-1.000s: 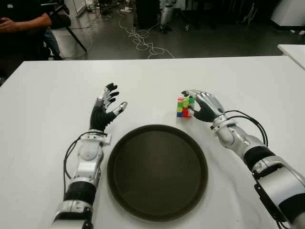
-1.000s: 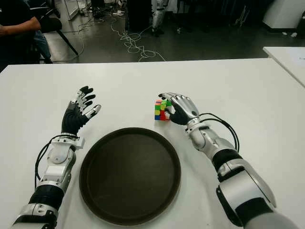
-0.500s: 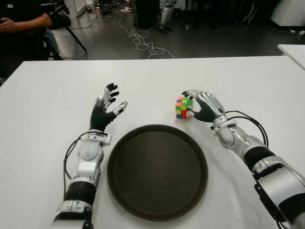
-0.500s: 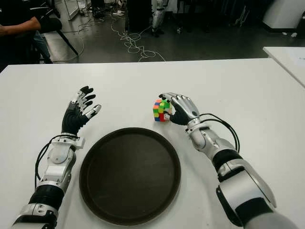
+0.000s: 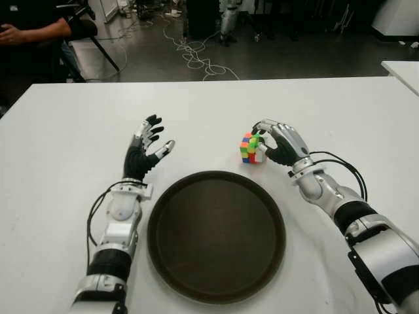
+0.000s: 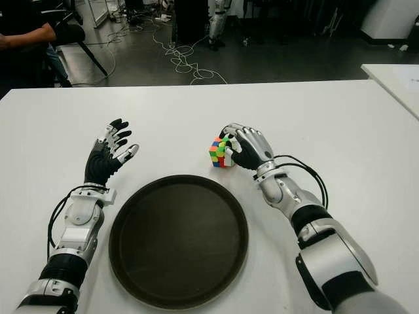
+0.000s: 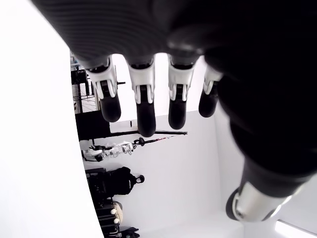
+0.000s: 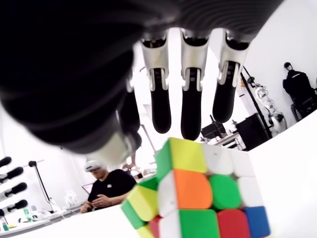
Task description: Pick up the Rubik's Cube and put it in the plate
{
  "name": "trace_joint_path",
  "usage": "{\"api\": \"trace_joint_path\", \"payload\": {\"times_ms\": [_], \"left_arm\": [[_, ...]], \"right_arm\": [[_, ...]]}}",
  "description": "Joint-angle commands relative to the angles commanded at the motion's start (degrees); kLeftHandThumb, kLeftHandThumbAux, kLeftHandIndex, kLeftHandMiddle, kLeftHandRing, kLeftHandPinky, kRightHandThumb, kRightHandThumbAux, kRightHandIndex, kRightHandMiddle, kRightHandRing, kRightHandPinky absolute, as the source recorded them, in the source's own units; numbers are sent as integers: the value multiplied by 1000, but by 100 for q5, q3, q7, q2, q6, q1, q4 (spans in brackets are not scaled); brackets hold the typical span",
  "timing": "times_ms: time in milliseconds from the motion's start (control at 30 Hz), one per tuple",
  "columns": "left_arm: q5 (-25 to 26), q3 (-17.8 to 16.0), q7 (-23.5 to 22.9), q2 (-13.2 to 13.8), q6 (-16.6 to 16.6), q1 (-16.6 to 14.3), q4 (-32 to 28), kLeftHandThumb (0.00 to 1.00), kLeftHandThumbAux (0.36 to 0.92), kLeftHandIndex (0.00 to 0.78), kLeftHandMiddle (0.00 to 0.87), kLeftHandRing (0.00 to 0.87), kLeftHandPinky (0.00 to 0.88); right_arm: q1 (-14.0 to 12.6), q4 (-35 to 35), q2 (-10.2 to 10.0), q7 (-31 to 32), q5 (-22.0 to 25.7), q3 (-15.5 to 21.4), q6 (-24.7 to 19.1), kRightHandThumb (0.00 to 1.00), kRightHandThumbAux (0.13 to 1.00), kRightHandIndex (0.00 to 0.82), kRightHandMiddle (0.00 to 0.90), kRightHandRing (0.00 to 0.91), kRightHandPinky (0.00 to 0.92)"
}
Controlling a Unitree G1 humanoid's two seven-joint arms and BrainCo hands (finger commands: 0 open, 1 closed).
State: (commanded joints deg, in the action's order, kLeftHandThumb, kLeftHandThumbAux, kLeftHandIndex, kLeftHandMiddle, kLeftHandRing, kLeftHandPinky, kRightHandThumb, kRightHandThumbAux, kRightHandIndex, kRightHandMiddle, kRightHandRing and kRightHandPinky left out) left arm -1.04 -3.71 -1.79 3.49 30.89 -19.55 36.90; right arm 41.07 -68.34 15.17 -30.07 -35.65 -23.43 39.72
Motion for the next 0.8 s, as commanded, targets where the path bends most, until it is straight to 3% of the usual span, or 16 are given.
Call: {"api": "trace_joint_path", "payload": {"times_ms": [500,800], "left_arm": [[21,-12,-12,5,-84,-11,-13,16,705,86,157,139,108],[103,-38,-98,-8,-48,-25,4,39,735,88,160,143,132]], "right_arm": [[21,4,-64,56,136,97,-153,685,739,400,323,322,344],[41,-50,-89,22,147,135,-160,674,740,398,274,272,291]]}}
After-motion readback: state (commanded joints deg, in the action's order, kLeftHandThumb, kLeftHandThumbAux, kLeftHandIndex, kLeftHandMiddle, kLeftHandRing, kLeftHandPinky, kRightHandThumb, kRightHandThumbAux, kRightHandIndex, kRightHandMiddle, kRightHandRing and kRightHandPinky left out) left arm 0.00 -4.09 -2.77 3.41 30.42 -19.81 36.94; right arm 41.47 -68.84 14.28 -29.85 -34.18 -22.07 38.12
